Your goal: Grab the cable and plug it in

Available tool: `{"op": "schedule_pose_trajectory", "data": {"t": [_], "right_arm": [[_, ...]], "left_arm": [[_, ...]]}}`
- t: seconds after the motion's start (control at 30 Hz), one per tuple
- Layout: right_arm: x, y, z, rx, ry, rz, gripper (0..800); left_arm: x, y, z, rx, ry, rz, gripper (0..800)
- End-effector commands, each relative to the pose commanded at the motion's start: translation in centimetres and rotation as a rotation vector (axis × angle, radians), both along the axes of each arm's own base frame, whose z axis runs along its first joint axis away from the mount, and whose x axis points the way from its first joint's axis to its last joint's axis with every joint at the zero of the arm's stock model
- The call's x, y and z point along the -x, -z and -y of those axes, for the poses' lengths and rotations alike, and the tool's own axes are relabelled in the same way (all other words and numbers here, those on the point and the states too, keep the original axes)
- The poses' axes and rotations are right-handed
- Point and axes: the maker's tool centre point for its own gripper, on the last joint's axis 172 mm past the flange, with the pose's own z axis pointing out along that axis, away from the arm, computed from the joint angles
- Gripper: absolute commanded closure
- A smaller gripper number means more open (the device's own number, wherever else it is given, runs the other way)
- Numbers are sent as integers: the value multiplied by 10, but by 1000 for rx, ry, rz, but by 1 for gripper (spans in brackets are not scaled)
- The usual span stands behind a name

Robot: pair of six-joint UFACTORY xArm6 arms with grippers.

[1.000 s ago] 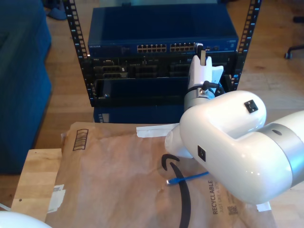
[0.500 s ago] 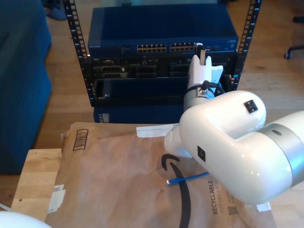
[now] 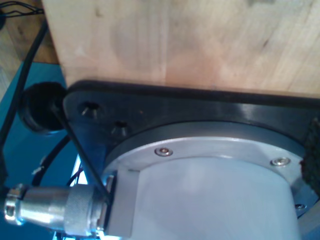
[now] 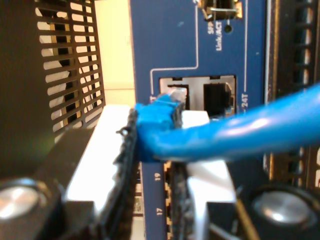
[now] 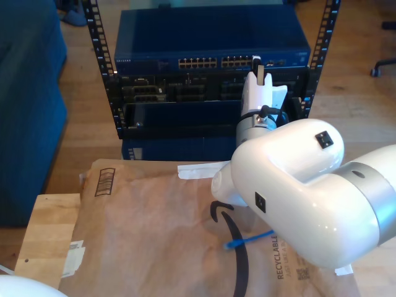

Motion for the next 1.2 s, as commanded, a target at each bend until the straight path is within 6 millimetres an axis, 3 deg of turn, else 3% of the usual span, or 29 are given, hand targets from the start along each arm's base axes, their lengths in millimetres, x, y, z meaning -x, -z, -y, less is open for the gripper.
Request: {"op": "schedule_pose_trajectory", "data": {"t": [1.2], "right_arm": [[-10,-5,10,-10,17,17,800]], "left_arm": [[0,0,0,0,0,0,0]]}}
